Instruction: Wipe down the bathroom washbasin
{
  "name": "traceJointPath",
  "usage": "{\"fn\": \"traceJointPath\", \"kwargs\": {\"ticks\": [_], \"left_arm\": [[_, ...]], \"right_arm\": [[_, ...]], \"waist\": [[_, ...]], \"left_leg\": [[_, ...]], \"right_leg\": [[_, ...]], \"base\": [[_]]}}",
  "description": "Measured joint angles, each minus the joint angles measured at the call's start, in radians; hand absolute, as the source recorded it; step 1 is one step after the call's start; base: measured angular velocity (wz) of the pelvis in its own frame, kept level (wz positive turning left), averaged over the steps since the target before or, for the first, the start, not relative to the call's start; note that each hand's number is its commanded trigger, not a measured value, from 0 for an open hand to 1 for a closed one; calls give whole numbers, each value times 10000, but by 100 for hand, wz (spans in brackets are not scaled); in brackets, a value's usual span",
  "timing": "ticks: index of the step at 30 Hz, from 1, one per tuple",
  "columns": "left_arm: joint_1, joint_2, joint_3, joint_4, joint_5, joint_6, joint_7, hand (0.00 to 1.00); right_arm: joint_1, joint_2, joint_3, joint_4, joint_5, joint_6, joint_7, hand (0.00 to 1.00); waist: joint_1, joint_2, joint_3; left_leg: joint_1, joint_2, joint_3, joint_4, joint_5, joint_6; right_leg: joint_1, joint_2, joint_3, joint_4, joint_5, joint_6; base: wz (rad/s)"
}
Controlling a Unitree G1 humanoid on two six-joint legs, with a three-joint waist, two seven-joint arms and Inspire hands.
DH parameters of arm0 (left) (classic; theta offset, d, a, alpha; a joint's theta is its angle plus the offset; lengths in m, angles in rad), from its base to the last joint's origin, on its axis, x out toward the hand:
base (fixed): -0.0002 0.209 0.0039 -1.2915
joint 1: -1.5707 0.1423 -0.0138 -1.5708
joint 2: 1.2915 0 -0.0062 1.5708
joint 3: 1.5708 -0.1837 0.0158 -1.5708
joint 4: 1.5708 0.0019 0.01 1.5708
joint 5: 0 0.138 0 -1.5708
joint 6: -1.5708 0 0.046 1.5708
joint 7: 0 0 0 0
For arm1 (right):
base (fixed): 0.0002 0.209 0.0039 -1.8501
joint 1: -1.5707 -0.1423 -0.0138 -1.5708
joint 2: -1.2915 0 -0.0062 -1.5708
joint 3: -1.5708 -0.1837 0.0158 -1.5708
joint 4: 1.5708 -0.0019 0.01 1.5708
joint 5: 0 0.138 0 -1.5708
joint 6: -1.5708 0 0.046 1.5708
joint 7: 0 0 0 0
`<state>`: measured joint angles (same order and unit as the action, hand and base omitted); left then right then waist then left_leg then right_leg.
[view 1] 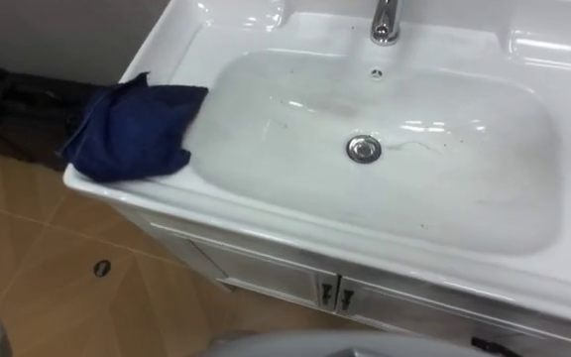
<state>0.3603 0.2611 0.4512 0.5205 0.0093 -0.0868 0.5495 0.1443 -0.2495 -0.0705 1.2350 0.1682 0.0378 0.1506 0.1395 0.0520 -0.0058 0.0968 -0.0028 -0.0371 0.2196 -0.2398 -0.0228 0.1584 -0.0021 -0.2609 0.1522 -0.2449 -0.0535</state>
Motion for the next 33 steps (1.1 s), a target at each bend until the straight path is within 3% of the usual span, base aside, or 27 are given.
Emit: {"fn": "traceJointPath", "kwargs": {"ticks": [3, 6, 11, 17, 25, 30, 33], "left_arm": [[28, -178, -557, 993, -2, 62, -393, 0], [-15, -222, -1583, 2398, 235, 159, -1301, 0], [-66, -295, -2033, 3793, 703, 292, -2169, 0], [-101, -526, -2608, 4627, 723, 782, -3174, 0], [-700, -564, -2618, 5496, 1127, 1334, -4357, 0], [-1106, -573, -2724, 5874, 1126, 1711, -5138, 0], [-1173, -579, -2733, 6031, 1125, 1915, -5638, 0]], "right_arm": [[-97, -2, 210, 112, -38, 18, 165, 0], [-126, -18, 288, 65, -219, 52, 474, 0], [-261, -41, 284, 131, -190, -23, 655, 0], [-341, -31, 287, 583, -124, -146, 697, 0], [-207, -32, 128, 652, -362, -124, 507, 0], [-208, -32, 187, 734, -608, 114, 317, 0], [-190, 9, 186, 701, -662, 277, 234, 0]], "waist": [[12, -121, -14], [-44, -227, -6], [-298, -279, 50], [-715, -277, 62], [-1043, -424, 124], [-1077, -463, 117], [-1104, -471, 119]], "left_leg": [[-45, -14, -61, 71, 1, 1], [-151, -15, -68, 179, 1, 2], [-164, -24, -61, 171, 9, 16], [-207, -43, 108, 176, 22, 37], [-145, -61, 429, 147, 22, 37], [-71, -23, 878, 135, 22, 37], [-2, -14, 905, 142, 16, 45]], "right_leg": [[29, -5, -61, 26, 3, 5], [14, -19, -161, 9, 3, 4], [26, -34, -200, 13, 2, 9], [16, -97, -304, -5, -24, 53], [-5, -114, -16, 26, -38, 83], [-51, -125, 224, 31, -37, 87], [-27, -118, 391, 25, -36, 86]], "base": [[11], [7], [2], [4], [-9], [-16], [-19]]}}
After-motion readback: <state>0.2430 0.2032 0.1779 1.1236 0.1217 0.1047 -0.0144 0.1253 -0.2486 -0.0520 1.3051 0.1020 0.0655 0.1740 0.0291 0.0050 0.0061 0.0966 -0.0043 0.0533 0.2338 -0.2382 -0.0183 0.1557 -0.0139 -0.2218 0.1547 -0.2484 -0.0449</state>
